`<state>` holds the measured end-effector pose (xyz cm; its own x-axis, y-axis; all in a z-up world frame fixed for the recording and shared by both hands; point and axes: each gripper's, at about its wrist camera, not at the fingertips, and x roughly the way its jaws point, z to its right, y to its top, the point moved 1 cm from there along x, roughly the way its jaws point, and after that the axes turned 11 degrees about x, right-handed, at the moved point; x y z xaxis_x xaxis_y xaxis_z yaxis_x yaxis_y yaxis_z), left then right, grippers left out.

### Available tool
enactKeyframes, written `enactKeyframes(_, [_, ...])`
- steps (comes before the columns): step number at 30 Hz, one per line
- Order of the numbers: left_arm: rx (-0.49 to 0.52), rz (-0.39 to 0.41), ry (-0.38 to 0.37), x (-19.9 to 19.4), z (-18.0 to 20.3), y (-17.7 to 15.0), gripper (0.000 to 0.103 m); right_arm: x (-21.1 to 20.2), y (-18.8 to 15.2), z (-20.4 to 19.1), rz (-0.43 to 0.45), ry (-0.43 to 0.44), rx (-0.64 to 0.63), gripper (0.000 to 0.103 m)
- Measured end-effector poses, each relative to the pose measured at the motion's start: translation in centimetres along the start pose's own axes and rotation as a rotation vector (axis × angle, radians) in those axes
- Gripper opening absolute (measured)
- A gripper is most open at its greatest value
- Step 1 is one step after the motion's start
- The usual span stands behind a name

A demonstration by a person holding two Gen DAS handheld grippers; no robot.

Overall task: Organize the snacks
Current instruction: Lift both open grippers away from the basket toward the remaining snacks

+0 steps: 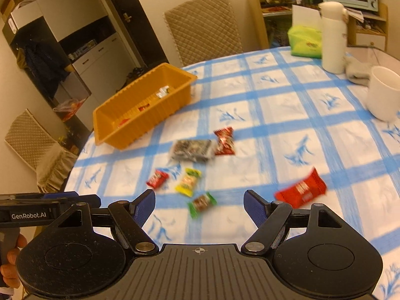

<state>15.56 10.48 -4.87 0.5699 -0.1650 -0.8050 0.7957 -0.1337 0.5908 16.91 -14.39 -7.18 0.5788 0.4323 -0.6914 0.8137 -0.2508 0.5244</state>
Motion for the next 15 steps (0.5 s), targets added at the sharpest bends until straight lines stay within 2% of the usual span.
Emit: enactKeyframes(15, [0.014, -0.016, 0.000, -0.2, 2.6, -1.8, 0.066, -2.4, -2.5, 4.5, -0.016, -0.088, 0.051, 0.078])
